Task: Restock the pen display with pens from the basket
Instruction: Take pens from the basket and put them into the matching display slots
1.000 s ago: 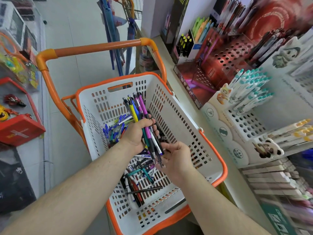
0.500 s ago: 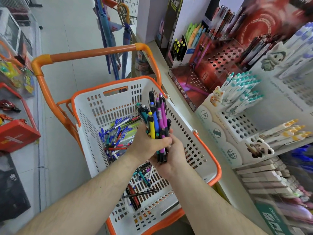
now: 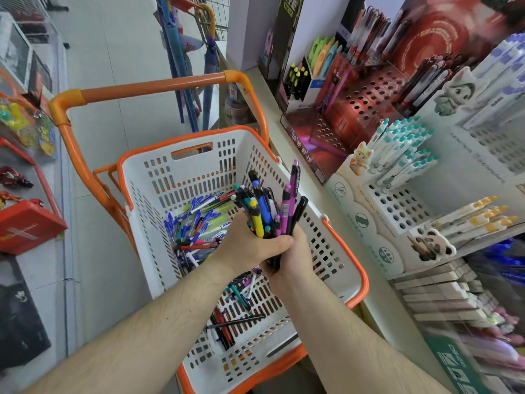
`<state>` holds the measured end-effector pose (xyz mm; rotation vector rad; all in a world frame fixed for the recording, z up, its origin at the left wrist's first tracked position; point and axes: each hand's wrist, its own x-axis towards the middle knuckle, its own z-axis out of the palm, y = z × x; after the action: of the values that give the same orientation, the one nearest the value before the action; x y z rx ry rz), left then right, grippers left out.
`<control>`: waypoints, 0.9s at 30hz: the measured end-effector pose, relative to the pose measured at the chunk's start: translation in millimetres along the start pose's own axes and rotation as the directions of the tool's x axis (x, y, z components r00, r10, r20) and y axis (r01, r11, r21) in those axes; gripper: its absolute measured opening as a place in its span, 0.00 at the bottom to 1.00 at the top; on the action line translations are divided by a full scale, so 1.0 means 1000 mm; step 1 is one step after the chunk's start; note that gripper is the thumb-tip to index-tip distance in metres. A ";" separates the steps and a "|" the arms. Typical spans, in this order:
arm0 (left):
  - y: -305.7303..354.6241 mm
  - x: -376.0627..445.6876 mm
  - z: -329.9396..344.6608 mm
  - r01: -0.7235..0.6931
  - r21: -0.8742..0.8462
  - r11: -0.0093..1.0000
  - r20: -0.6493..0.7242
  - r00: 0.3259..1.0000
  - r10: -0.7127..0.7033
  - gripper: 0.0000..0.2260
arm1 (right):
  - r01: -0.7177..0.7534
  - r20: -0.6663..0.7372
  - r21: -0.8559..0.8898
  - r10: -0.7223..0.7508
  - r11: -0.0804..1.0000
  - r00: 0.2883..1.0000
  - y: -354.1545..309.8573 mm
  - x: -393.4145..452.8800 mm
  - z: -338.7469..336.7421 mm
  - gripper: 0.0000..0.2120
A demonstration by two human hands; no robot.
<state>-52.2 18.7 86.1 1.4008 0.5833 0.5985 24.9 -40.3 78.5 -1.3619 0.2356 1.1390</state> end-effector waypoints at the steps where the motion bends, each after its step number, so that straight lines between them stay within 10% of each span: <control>1: -0.002 -0.001 0.002 0.006 -0.021 1.000 -0.033 0.999 -0.007 0.09 | 0.014 -0.023 -0.005 -0.014 1.000 1.000 0.001 0.001 0.001 0.12; 11: -0.007 -0.004 0.021 0.082 -0.353 0.932 -0.310 0.930 -0.199 0.14 | 0.128 -0.222 -0.287 -0.196 0.949 0.955 0.004 0.002 0.007 0.27; 18: 0.001 0.005 0.014 0.145 -0.425 0.894 -0.317 0.901 -0.296 0.11 | 0.287 -0.073 -0.782 -0.539 0.553 0.839 0.003 -0.005 0.007 0.23; 21: 0.000 0.004 0.015 0.202 -0.448 0.871 -0.243 0.910 -0.336 0.07 | 0.542 0.027 -0.649 -0.695 0.534 0.718 0.003 -0.012 0.007 0.13; 27: 0.003 0.009 0.018 0.206 -0.298 0.932 -0.164 0.951 -0.263 0.06 | 0.589 0.051 -0.530 -0.670 0.611 0.741 -0.005 -0.019 0.012 0.18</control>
<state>-33.0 12.3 90.8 0.9942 0.7855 0.6056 13.3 -39.0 98.6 -1.8117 -0.4733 0.4837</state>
